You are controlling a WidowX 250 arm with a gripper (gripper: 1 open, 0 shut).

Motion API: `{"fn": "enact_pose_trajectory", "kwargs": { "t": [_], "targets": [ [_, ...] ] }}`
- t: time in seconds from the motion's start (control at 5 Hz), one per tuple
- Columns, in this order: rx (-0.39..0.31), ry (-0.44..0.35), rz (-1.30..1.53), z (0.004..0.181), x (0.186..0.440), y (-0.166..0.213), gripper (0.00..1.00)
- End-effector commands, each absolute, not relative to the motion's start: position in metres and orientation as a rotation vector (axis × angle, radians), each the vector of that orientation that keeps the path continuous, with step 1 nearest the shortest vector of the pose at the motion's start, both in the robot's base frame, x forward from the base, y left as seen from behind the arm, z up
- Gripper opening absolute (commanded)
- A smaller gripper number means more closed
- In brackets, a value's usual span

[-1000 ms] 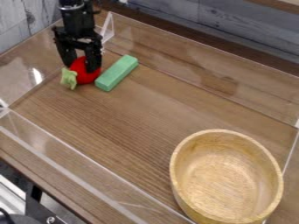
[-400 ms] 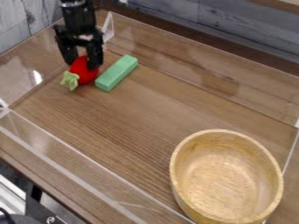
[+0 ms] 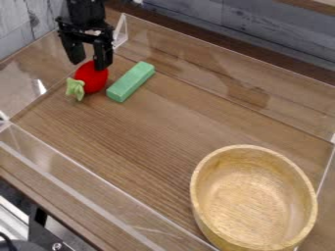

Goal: Move the red object to the right side of the table

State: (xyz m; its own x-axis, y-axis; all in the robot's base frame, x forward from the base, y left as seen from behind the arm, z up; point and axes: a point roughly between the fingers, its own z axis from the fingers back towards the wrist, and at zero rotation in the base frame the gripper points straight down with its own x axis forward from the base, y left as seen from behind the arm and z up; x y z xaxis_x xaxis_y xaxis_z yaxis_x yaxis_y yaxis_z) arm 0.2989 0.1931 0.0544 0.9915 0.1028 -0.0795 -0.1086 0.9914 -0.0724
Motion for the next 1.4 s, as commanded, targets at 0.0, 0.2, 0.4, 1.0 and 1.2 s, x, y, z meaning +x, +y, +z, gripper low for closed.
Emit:
{"fn": "enact_pose_trajectory", "kwargs": {
  "t": [0.0,0.2,0.4,1.0,1.2],
  "targets": [
    [-0.033,0.045,0.087,0.059,0.304,0.2,1.0],
    [-0.031,0.056,0.083,0.049,0.305,0.2,1.0],
    [-0.039,0.06,0.095,0.048,0.305,0.199,0.0],
    [-0.058,0.051,0.11,0.068,0.305,0.194,0.0],
    [-0.067,0.036,0.115,0.081,0.307,0.19,0.0]
  ]
}}
